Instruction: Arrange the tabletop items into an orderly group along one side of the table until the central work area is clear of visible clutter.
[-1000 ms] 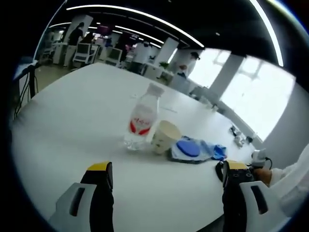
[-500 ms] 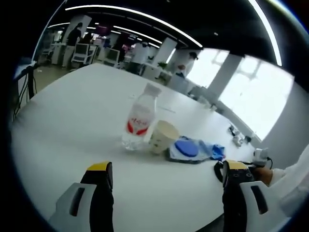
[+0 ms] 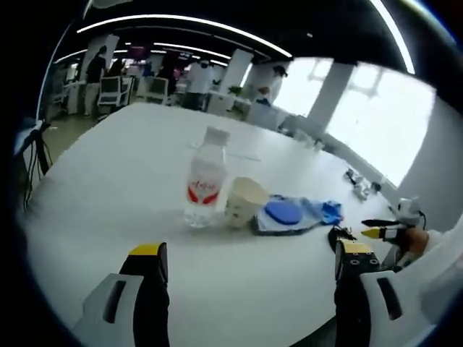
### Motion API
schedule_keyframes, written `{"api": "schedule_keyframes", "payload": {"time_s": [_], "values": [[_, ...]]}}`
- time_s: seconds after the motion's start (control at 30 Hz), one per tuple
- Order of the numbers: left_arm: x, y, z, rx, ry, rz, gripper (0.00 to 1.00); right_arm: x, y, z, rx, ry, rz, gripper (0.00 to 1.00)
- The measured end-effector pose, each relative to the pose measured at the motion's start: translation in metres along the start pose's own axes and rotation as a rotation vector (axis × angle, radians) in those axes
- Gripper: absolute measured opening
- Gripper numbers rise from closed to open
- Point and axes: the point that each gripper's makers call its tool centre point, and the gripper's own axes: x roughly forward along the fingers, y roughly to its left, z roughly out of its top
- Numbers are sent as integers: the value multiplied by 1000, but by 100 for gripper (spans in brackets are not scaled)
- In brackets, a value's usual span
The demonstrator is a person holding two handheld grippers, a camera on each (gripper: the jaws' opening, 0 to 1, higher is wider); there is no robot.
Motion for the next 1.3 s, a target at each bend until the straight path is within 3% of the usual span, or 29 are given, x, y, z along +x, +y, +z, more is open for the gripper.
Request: {"api": "schedule_keyframes", "payload": {"time_s": [0.17, 0.23, 0.3, 0.43, 0.53, 0.63, 0.8, 0.9, 1.07, 1.17, 1.3], "values": [[-1, -8, 6, 13, -5, 0, 95, -9, 6, 7, -15, -15, -11, 77], [-2, -6, 0, -7, 22, 3, 95, -14, 8, 11, -17, -22, -16, 77], [-4, -7, -12, -18, 86, 0, 91, -20, 14, 14, -13, -27, -18, 77], [-7, -7, -15, -26, 88, 11, 92, -31, 29, 11, -25, -15, -12, 77], [-10, -2, 0, 2, 40, 40, 95, -39, 37, 5, -55, 7, -16, 76], [-13, -4, 6, 25, 37, 45, 97, -49, 48, 1, -57, 17, -26, 76], [-16, -21, 20, 60, 3, 0, 97, -72, 53, 0, -47, 0, -34, 76], [-26, -32, 17, 116, 32, -3, 97, -84, 55, 0, -41, -6, -24, 76], [-53, -46, 23, 119, -13, 13, 97, -101, 51, 1, -7, -18, -17, 76], [-63, -54, 15, 133, 1, 21, 97, -110, 54, 2, -8, -35, -3, 78], [-70, -57, 4, 160, 10, 36, 97, -118, 57, -7, -30, -10, 28, 78]]}}
